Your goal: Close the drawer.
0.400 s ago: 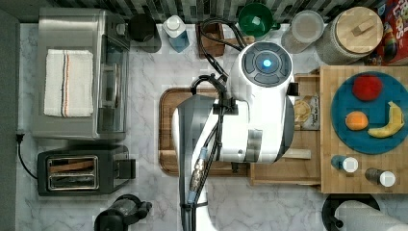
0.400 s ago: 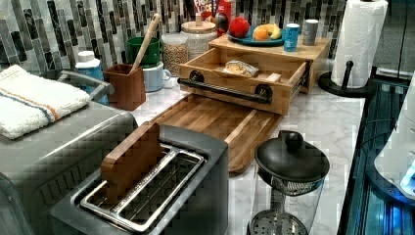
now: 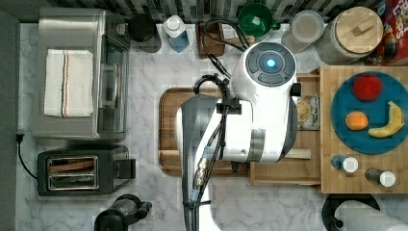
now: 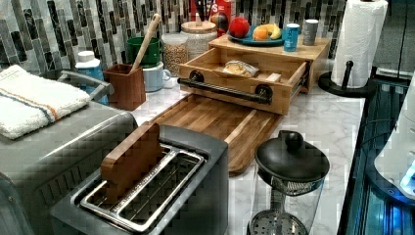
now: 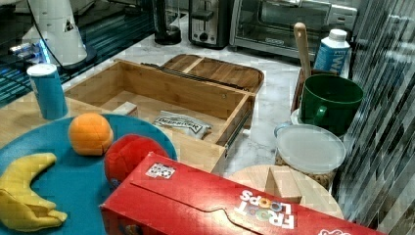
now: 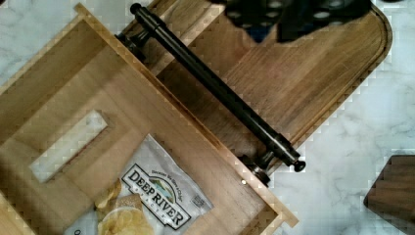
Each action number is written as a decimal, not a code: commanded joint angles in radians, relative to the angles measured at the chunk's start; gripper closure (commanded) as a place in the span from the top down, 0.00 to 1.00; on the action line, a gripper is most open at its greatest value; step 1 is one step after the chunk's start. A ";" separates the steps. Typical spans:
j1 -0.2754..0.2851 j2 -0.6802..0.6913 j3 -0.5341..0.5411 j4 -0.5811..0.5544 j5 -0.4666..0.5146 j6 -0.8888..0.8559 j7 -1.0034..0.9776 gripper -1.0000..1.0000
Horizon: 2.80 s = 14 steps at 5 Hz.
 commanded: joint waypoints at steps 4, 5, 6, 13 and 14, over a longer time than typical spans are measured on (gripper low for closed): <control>0.082 -0.141 0.112 -0.302 -0.036 0.302 -0.516 0.00; 0.093 -0.123 0.132 -0.311 -0.061 0.293 -0.483 0.00; 0.083 -0.083 0.142 -0.330 -0.044 0.325 -0.519 0.00; -0.060 0.136 0.116 -0.332 -0.061 0.449 -0.904 0.00; -0.106 0.165 0.102 -0.333 -0.036 0.521 -1.013 0.00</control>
